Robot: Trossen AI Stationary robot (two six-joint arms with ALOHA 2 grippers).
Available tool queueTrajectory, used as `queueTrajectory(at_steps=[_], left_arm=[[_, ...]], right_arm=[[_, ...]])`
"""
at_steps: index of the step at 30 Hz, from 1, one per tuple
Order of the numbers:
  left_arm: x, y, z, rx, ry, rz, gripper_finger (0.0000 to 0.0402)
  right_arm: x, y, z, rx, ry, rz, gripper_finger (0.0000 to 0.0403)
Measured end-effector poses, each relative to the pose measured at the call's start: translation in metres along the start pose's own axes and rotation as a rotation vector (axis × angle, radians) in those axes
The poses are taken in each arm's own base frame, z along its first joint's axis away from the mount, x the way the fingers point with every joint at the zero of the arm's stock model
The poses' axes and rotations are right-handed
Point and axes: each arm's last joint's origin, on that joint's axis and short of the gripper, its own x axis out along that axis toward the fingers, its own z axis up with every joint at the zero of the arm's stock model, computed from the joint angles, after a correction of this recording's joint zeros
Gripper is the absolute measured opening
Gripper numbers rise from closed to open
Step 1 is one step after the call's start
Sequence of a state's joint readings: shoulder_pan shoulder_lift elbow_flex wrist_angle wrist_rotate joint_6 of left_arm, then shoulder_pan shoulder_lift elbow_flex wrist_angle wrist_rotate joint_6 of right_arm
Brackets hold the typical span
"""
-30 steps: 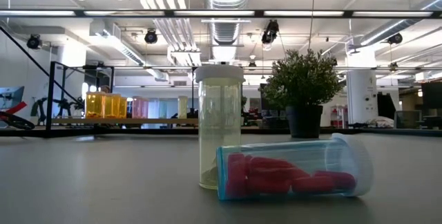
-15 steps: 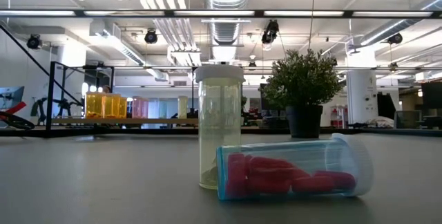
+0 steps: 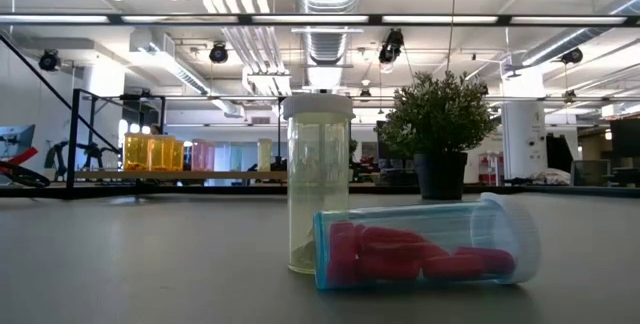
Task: Pick and place medicine bottles onto shelf by color
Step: Put the top small blue pill bottle on the shelf aligned with the other small blue pill bottle
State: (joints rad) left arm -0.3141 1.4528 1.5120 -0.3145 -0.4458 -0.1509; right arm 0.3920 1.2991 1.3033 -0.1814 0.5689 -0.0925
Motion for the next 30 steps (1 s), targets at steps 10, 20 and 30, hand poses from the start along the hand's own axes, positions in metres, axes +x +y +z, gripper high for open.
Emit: queueTrajectory(at_steps=[10,20,30], left_arm=[[0.0000,0.0000,0.0000,0.000,0.000,-0.002,0.0100],[0.0000,-0.0002,0.0000,0.000,0.001,-0.007,0.0101],[0.0010,0.0019,0.0001,-0.001,0.002,0.000,0.0101]], right_arm=[[0.0000,0.0000,0.0000,0.002,0.000,0.000,0.0102],[0.0000,-0.0002,0.0000,-0.013,0.001,-0.008,0.0121],[-0.0008,-0.0008,-0.0002,0.015,0.004,-0.009,0.0207]])
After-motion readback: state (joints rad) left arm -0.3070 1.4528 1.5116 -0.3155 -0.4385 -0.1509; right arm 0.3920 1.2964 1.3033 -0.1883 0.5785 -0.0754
